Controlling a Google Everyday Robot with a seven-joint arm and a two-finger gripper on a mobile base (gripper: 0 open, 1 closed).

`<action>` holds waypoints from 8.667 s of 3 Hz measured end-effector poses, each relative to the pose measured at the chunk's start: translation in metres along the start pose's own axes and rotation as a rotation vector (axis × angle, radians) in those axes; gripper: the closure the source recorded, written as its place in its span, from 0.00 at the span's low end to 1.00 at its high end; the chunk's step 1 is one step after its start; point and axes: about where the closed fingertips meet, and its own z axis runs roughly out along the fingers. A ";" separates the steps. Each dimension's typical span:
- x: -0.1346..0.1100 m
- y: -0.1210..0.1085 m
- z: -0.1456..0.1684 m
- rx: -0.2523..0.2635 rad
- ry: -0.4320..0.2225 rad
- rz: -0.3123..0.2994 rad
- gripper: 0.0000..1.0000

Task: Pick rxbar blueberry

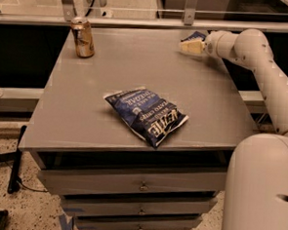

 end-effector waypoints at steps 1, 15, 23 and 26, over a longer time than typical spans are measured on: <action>0.001 0.007 0.007 -0.018 0.009 0.006 0.38; -0.048 0.125 -0.078 -0.307 0.022 -0.157 0.00; 0.021 0.135 -0.047 -0.407 0.174 -0.158 0.64; -0.016 0.131 -0.059 -0.398 0.100 -0.192 1.00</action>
Offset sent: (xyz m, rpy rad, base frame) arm 0.0019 0.0133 -0.0078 0.0081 0.0332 0.0277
